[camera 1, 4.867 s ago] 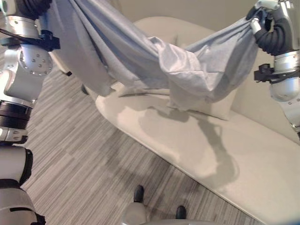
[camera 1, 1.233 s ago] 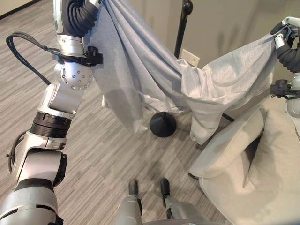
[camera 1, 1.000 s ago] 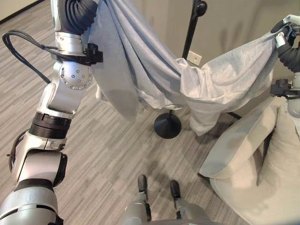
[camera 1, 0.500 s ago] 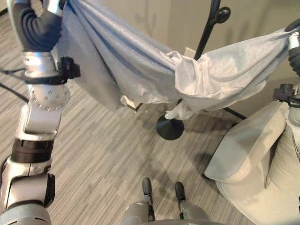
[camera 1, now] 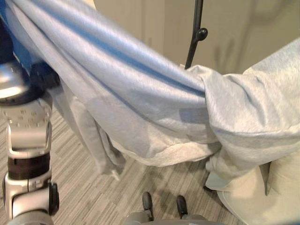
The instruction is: Hang the clothes on the sofa on the clothes rack.
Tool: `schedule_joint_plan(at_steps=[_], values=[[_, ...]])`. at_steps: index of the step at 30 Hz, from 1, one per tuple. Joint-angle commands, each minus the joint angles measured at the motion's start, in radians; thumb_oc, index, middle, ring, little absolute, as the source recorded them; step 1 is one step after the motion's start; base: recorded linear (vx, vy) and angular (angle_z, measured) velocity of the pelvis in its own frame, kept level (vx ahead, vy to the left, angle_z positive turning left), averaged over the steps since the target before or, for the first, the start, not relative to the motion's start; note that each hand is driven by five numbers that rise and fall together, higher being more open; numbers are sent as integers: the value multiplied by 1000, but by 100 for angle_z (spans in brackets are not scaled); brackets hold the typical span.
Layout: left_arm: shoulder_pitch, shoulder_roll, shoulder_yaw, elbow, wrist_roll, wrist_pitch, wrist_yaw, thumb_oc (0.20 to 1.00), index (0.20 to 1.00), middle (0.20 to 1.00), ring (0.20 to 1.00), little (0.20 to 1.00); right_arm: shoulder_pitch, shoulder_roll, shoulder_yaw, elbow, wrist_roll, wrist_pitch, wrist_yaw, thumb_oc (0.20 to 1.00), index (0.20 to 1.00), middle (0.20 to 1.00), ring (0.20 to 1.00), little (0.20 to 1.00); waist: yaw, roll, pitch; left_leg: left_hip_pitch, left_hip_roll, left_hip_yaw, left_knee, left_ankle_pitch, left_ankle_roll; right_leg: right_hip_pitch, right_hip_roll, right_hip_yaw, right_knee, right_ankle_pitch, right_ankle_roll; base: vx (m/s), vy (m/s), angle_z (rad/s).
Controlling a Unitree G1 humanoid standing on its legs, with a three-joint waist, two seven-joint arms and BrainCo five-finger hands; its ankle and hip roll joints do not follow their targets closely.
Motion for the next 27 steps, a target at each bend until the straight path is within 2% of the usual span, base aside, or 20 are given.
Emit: schedule_joint_plan(at_steps=[1, 3, 4, 6, 8, 9, 10, 12, 14, 19, 21, 27], values=[[-169, 109, -142, 146, 36, 45, 71, 200, 200, 200, 200, 200, -97, -84, 63, 81, 140, 17, -6, 200, 200, 200, 200, 200, 15, -18, -96, 94, 29, -8, 2, -112, -108, 73, -22, -70, 1, -71, 99, 46, -38, 8], [-276, 138, -236, 236, 18, 57, 70, 200, 200, 200, 200, 200, -187, -145, 152, 170, 179, 29, -4, 200, 200, 200, 200, 200, 13, -19, -99, 100, 31, -4, 2, -110, -111, 79, -21, -72, 1, -71, 99, 52, -27, 12], [-442, 182, -389, 393, -9, 79, 62, 200, 200, 200, 200, 200, -354, -212, 302, 296, 241, 40, 2, 200, 200, 200, 200, 200, 15, -26, -101, 103, 34, 0, 2, -108, -113, 83, -19, -76, 1, -71, 99, 58, -27, 5], [-602, 199, -549, 554, -53, 90, 25, 200, 200, 200, 200, 200, -559, -249, 508, 444, 286, 60, 20, 200, 200, 200, 200, 200, 13, -33, -99, 102, 37, 3, 2, -103, -114, 83, -18, -82, 1, -68, 102, 47, -28, 0], [-696, 189, -653, 662, -68, 107, -1, 200, 200, 200, 200, 200, -719, -240, 677, 567, 327, 75, 39, 200, 200, 200, 200, 200, 8, -35, -92, 98, 38, 6, 2, -98, -115, 78, -15, -82, 1, -64, 105, 0, 0, 0], [-721, 184, -680, 689, -72, 110, -7, 200, 200, 200, 200, 200, -752, -235, 713, 597, 339, 81, 43, 200, 200, 200, 200, 200, 8, -35, -90, 95, 40, 6, 2, -96, -116, 75, -15, -85, 2, -62, 106, -25, -42, -1], [-789, 156, -760, 784, -85, 126, -35, 200, 200, 200, 200, 200, -881, -193, 847, 709, 366, 99, 61, 200, 200, 200, 200, 200, 5, -34, -78, 83, 44, 7, 2, -89, -119, 60, -14, -91, 3, -56, 109, -25, -31, -2], [-796, 156, -760, 793, -89, 123, -36, 200, 200, 200, 200, 200, -914, -190, 877, 724, 371, 95, 62, 200, 200, 200, 200, 200, 3, -29, -76, 81, 44, 7, 2, -88, -119, 58, -14, -91, 3, -56, 109, 0, 0, 0], [-847, 113, -832, 897, -101, 135, -61, 200, 200, 200, 200, 200, -998, -121, 968, 857, 399, 114, 78, 200, 200, 200, 200, 200, 8, -36, -63, 63, 47, 7, 2, -80, -124, 42, -9, -92, 2, -49, 110, -29, -36, 0], [-927, 67, -920, 1045, -113, 144, -81, 200, 200, 200, 200, 200, -1123, -33, 1098, 1038, 422, 131, 106, 200, 200, 200, 200, 200, 9, -41, -38, 19, 54, -1, 2, -59, -130, 1, -3, -93, 1, -32, 113, -38, -33, 0], [-971, -13, -992, 1174, -94, 156, -110, 200, 200, 200, 200, 200, -1180, 68, 1165, 1249, 427, 161, 127, 200, 200, 200, 200, 200, 11, -46, -12, -29, 57, -13, 2, -37, -135, -43, 6, -95, 1, -14, 117, -67, -62, -1], [-1006, -63, -1022, 1296, -108, 162, -135, 200, 200, 200, 200, 200, -1204, 123, 1188, 1365, 435, 183, 132, 200, 200, 200, 200, 200, 7, -43, 12, -81, 59, -24, 2, -17, -141, -95, 11, -93, 1, 3, 120, -8, -20, -1]])
